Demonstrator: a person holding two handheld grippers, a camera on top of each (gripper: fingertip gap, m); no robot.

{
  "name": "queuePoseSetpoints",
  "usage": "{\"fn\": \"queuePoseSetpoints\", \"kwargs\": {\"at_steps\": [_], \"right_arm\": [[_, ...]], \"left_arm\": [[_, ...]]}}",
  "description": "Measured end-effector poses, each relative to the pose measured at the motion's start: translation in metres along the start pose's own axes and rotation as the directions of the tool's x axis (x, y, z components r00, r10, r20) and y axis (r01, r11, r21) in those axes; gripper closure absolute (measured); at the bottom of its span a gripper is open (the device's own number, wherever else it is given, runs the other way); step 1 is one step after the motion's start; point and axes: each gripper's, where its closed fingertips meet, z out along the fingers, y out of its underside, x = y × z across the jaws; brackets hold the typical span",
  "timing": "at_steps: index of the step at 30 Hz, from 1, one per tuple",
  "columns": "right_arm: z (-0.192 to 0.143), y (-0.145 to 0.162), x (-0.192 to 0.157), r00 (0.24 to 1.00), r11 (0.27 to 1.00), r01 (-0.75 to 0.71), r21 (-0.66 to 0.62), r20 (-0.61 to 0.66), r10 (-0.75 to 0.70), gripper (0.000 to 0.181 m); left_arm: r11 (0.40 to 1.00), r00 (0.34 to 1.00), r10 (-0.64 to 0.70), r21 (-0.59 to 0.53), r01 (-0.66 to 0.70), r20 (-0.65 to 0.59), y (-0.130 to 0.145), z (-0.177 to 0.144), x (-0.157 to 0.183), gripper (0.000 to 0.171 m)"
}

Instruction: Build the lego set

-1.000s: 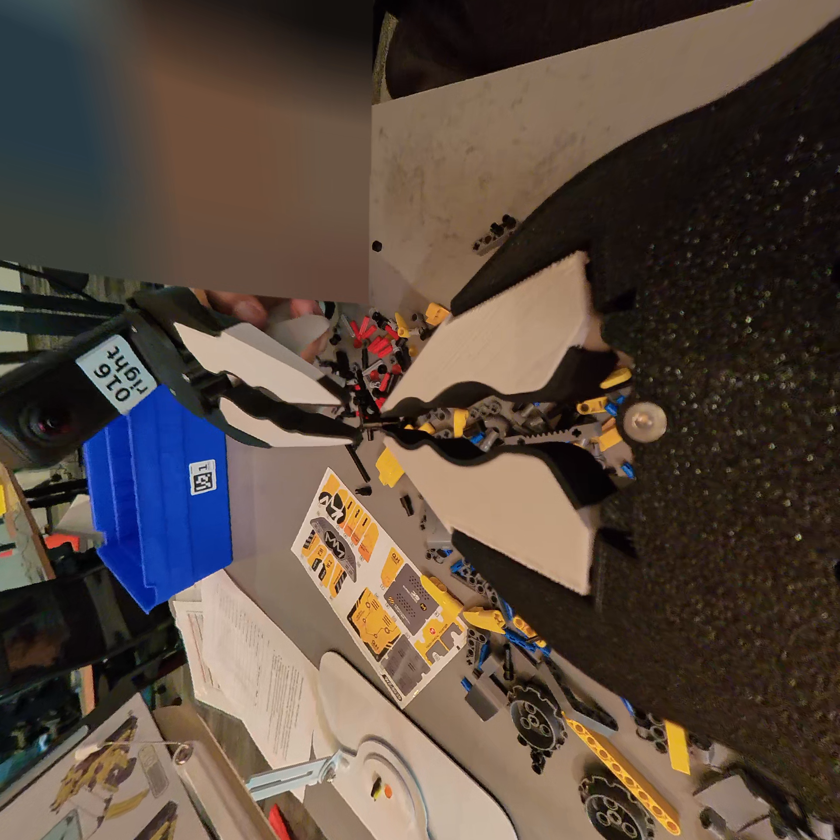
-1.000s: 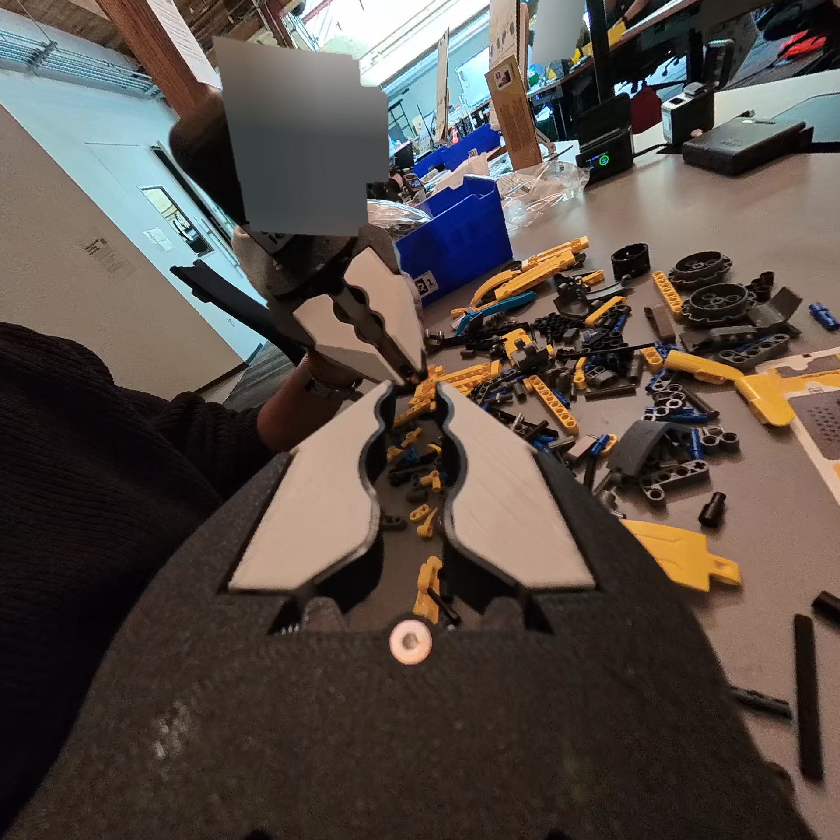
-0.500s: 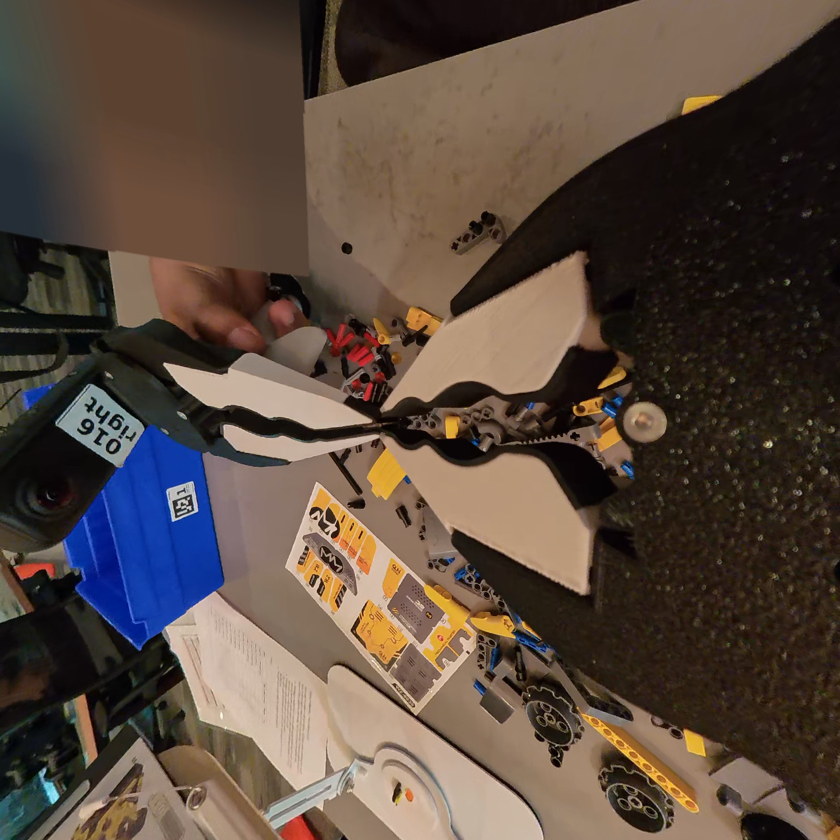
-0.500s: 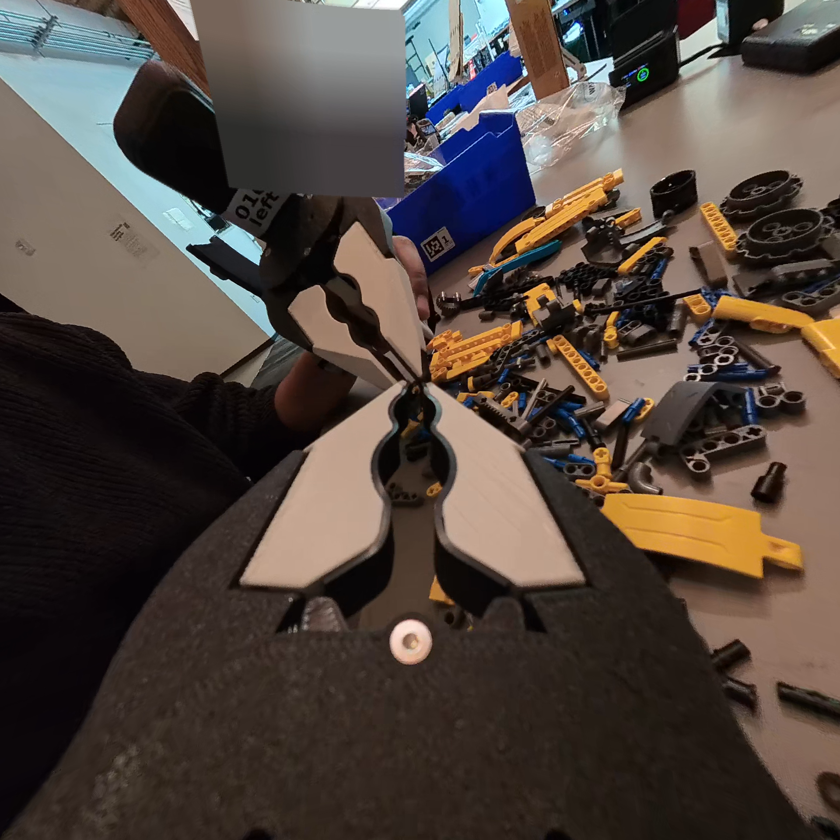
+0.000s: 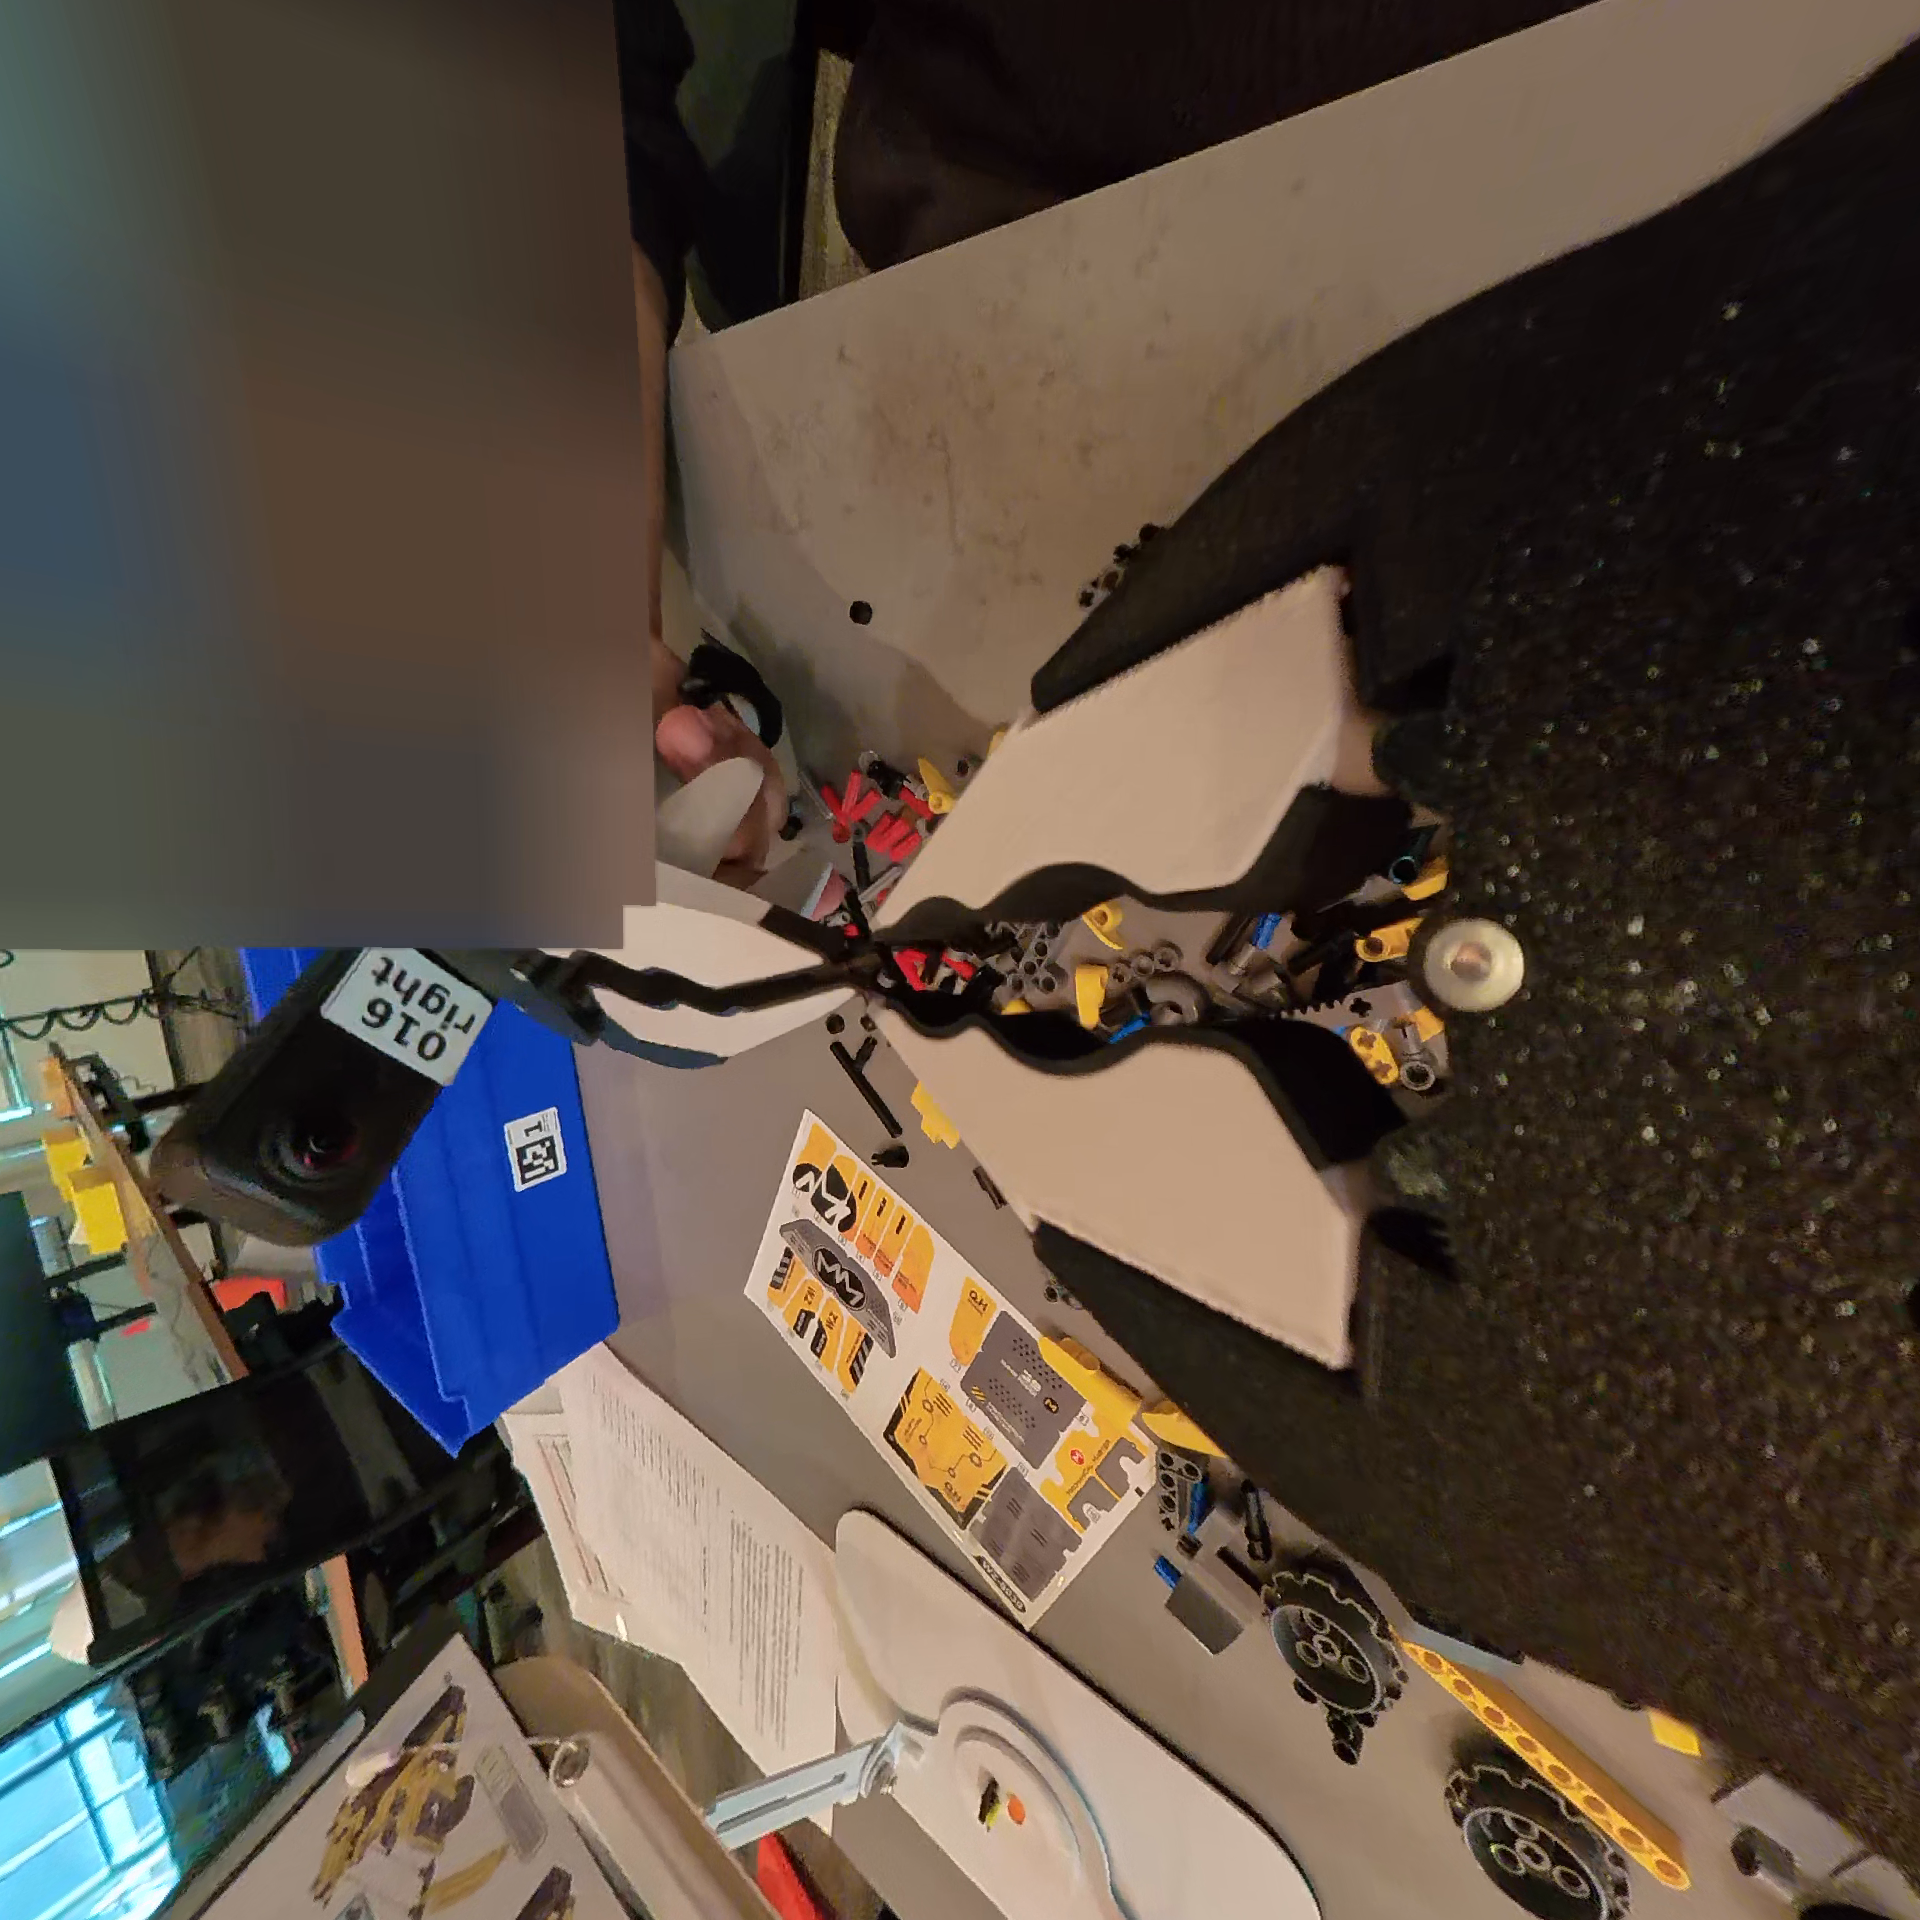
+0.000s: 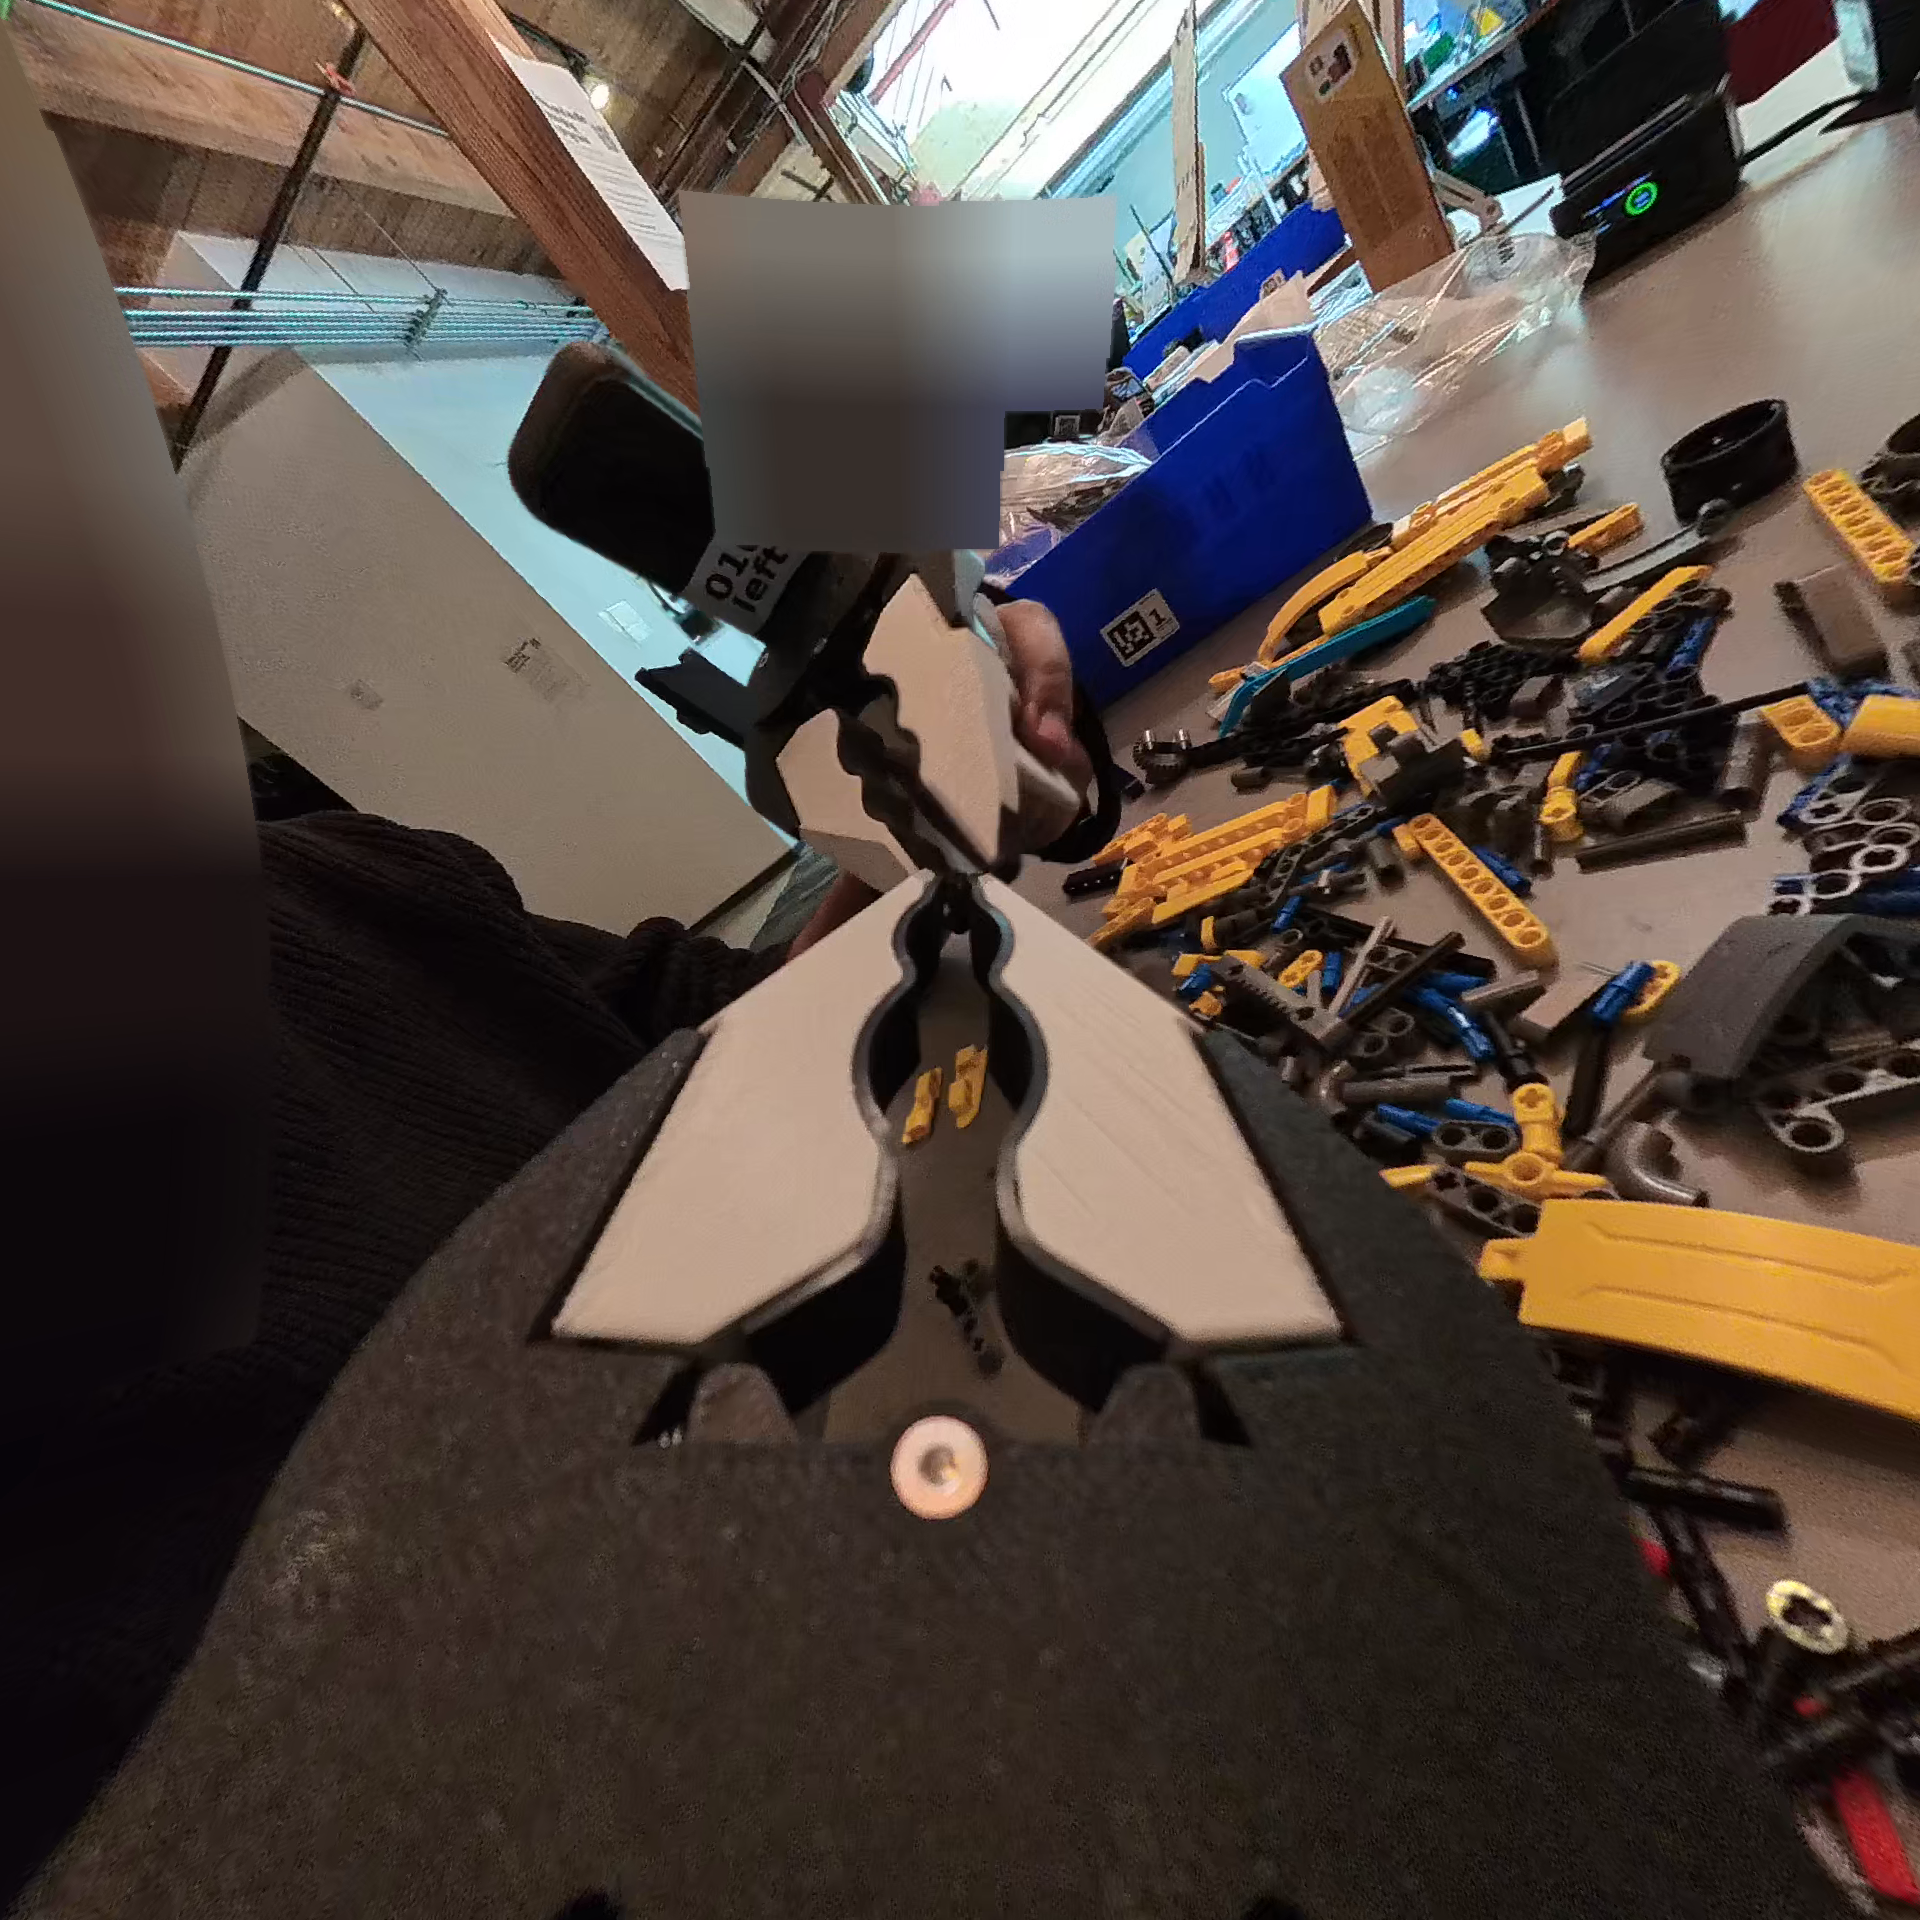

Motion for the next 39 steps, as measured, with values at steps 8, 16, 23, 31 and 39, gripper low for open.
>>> {"fn": "queuePoseSetpoints", "kwargs": {"at_steps": [8, 16, 23, 31, 39], "right_arm": [[0.0006, 0.0064, -0.0032, 0.997, 0.998, -0.054, -0.032, 0.055, 0.056, 0.178], [0.0032, 0.0082, -0.0035, 0.995, 0.998, -0.063, -0.030, 0.075, 0.065, 0.176], [0.0042, 0.0081, -0.0038, 0.993, 0.997, -0.073, -0.021, 0.089, 0.075, 0.174], [0.0042, 0.0087, -0.0035, 0.994, 0.998, -0.064, -0.026, 0.083, 0.066, 0.175], [0.0035, 0.0073, -0.0037, 0.996, 0.999, -0.043, -0.020, 0.079, 0.044, 0.176]], "left_arm": [[0.999, 0.999, 0.047, -0.006, -0.047, -0.020, -0.0006, -0.0021, 0.0063, 0.168], [0.999, 0.998, 0.044, -0.010, -0.045, -0.037, 0.0009, -0.0043, 0.0083, 0.169], [0.999, 0.998, 0.044, -0.011, -0.044, -0.043, 0.0012, -0.0047, 0.0091, 0.169], [0.999, 0.998, 0.045, -0.016, -0.046, -0.050, 0.0022, -0.0045, 0.0101, 0.169], [0.999, 0.998, 0.046, -0.021, -0.047, -0.053, 0.0029, -0.0038, 0.0107, 0.169]]}}
